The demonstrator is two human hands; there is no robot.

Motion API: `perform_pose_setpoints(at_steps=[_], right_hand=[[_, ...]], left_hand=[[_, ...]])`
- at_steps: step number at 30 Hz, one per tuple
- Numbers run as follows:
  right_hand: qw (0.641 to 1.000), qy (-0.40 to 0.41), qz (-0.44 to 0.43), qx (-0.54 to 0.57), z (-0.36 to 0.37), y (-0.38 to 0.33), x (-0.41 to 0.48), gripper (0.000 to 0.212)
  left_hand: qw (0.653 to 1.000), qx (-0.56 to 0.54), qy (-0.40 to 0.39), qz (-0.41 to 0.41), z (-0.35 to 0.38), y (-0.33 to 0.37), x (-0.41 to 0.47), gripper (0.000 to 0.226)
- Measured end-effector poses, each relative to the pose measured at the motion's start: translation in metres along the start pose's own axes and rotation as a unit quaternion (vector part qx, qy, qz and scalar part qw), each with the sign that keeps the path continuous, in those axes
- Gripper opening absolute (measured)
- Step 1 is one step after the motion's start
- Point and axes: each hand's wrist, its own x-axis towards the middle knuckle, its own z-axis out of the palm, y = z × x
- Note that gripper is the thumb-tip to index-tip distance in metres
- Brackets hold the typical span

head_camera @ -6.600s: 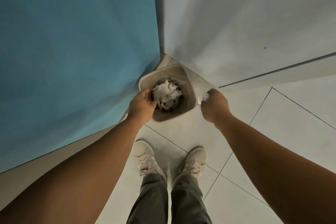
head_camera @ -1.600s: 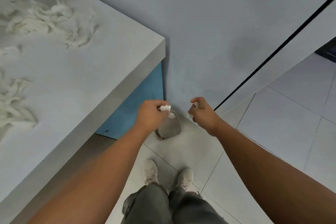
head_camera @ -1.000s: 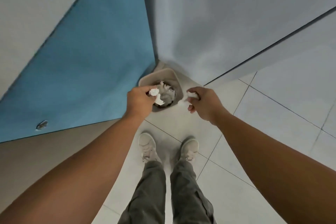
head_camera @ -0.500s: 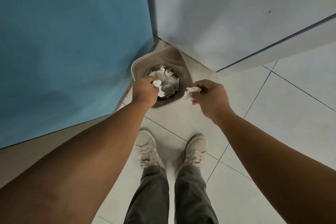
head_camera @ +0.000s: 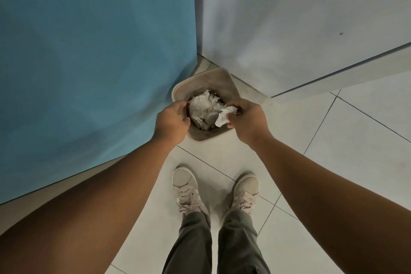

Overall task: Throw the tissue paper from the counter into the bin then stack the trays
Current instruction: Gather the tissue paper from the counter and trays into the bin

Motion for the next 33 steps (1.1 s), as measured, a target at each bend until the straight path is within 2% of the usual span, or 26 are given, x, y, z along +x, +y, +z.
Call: perform_pose_setpoints(at_steps=[3,7,11,17,22,25,30,33], right_hand=[[1.0,-0.008,-0.008,-0.024,0.017,-0.001,0.013,0.028],[0.994,-0.032,0.001,-0.101,0.033,0.007,0.022,0.049],[0.988,-0.04,-0.016,-0.147,0.028,0.011,0.009,0.044],[0.978,-0.045,-0.053,-0.196,0.004,-0.005,-0.029,0.05],[0.963,-0.026,-0.13,-0.236,-0.033,-0.054,-0.065,0.044],[0.959,-0.012,-0.165,-0.23,-0.063,-0.097,-0.095,0.053],[0.947,0.007,-0.219,-0.236,-0.115,-0.173,-0.148,0.052],[0.937,0.01,-0.252,-0.241,-0.146,-0.217,-0.183,0.059]], left_hand=[[1.0,-0.002,0.007,0.011,-0.004,-0.005,-0.001,0.046],[1.0,0.003,0.004,0.024,-0.004,-0.011,-0.003,0.05],[0.999,0.02,0.008,0.043,-0.006,-0.005,-0.013,0.054],[0.995,0.042,0.024,0.085,-0.025,0.033,-0.044,0.053],[0.988,0.078,0.037,0.129,-0.062,0.091,-0.079,0.052],[0.984,0.085,0.049,0.15,-0.088,0.131,-0.105,0.053],[0.977,0.072,0.09,0.179,-0.14,0.199,-0.164,0.058],[0.966,0.075,0.112,0.219,-0.175,0.242,-0.206,0.058]])
